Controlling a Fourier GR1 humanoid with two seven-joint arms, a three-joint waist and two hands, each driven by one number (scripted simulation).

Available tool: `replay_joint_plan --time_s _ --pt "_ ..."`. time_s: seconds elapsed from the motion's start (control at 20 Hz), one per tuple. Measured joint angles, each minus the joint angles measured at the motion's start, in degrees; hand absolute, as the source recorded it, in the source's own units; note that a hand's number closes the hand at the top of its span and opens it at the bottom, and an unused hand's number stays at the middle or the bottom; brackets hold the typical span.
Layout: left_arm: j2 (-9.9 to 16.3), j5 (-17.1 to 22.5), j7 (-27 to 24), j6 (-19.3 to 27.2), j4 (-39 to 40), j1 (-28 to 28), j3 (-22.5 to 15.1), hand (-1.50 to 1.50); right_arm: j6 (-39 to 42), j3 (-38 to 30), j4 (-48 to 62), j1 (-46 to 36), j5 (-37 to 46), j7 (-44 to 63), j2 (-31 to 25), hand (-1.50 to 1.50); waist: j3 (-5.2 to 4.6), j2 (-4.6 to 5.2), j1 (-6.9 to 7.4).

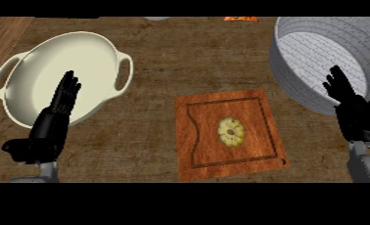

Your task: Pick the squash from the cutting board and place it in the basket

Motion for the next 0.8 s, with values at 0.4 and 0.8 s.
replay_joint_plan --time_s 0.4,0.8 --pt "0.57 0.65 4.91 -2.84 2.72 -3.25 -1.96 0.00 19.30 16.33 -12.42 -15.21 3.56 -5.43 -0.59 -1.50 0.56 0.84 8.49" --pt "1.89 3.00 12.15 -4.24 7.16 -7.05 -0.15 0.00 32.52 40.99 -22.93 -23.62 21.31 -17.90 1.34 -1.50 1.13 0.60 5.43"
